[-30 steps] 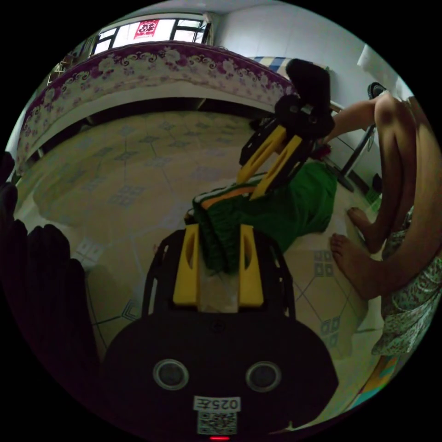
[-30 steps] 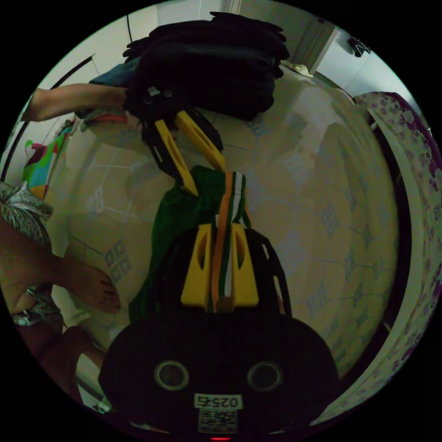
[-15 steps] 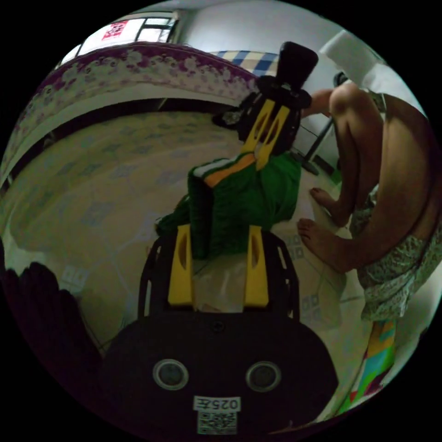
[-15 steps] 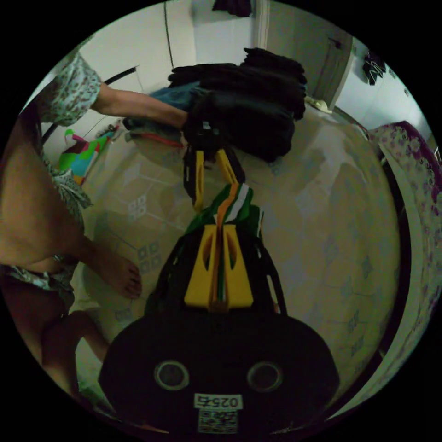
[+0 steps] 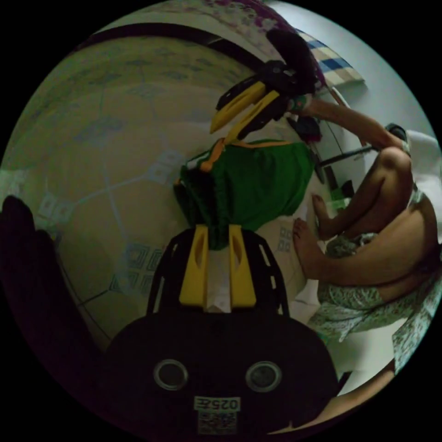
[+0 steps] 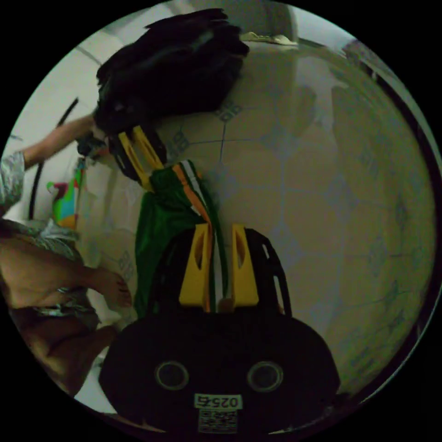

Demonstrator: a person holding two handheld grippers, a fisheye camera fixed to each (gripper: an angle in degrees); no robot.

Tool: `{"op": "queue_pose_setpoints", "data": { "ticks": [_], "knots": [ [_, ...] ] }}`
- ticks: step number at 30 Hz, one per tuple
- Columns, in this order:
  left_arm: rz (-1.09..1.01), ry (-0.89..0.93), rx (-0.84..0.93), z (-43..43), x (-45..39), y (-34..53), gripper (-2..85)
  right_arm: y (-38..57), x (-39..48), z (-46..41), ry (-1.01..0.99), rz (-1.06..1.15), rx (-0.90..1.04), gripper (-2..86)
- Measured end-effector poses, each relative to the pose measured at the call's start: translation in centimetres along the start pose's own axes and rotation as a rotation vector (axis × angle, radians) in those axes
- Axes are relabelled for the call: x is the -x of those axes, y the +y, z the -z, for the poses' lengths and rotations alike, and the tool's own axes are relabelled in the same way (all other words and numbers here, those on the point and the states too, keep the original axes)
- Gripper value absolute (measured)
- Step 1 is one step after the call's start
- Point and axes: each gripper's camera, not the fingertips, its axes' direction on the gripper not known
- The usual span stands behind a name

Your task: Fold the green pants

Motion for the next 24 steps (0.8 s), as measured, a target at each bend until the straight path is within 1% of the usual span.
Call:
{"op": "queue_pose_setpoints", "data": {
  "ticks": [2, 4, 7, 9, 10, 12, 13, 15, 16, 18, 19, 21, 22, 23, 24],
  "knots": [
    [0.082, -0.009, -0.018, 0.2, 1.3, 0.6, 7.1, 1.5, -1.0, 2.9, -0.049, -0.027, -0.04, 7.3],
    [0.198, -0.019, -0.064, 0.7, 2.6, 2.0, 8.3, 3.2, -0.9, 6.1, 0.0, -0.034, -0.086, 7.2],
    [0.351, -0.07, -0.202, 0.9, 3.3, 6.1, 9.8, 5.9, -0.3, 10.9, 0.051, -0.041, -0.171, 8.3],
    [0.472, -0.048, -0.319, -0.5, 3.7, 9.6, 12.2, 7.0, -0.3, 13.6, -0.019, -0.061, -0.23, 9.4],
    [0.499, -0.035, -0.345, -1.1, 3.9, 10.4, 12.4, 7.2, -0.4, 14.2, -0.039, -0.072, -0.241, 9.7],
    [0.597, 0.072, -0.47, -4.2, 5.3, 12.7, 12.6, 8.1, -0.1, 16.3, -0.092, -0.106, -0.302, 9.4],
    [0.619, 0.099, -0.486, -5.1, 5.8, 13.0, 12.1, 8.4, 0.1, 16.9, -0.106, -0.116, -0.317, 9.3],
    [0.678, 0.164, -0.615, -7.6, 8.0, 13.7, 9.8, 9.6, 0.3, 19.0, -0.202, -0.178, -0.353, 10.0],
    [0.696, 0.175, -0.64, -8.2, 8.6, 13.8, 9.1, 9.9, 0.2, 19.6, -0.239, -0.201, -0.362, 10.6],
    [0.763, 0.183, -0.702, -10.6, 10.8, 14.2, 5.4, 11.3, -0.4, 22.0, -0.414, -0.319, -0.397, 13.2],
    [0.772, 0.18, -0.718, -11.1, 11.1, 14.3, 4.7, 11.7, -0.7, 22.6, -0.458, -0.36, -0.404, 13.8],
    [0.686, 0.131, -0.803, -11.9, 9.7, 14.0, 3.4, 13.4, -2.6, 26.0, -0.669, -0.526, -0.455, 15.6],
    [0.646, 0.112, -0.821, -11.9, 8.8, 13.7, 3.3, 13.9, -3.1, 26.9, -0.72, -0.573, -0.467, 15.9],
    [0.57, 0.062, -0.824, -12.0, 7.0, 12.8, 3.2, 15.0, -4.0, 29.2, -0.805, -0.636, -0.521, 16.2],
    [0.502, -0.019, -0.8, -12.3, 4.9, 11.6, 3.3, 16.2, -4.5, 31.5, -0.846, -0.706, -0.546, 16.2]
  ]
}}
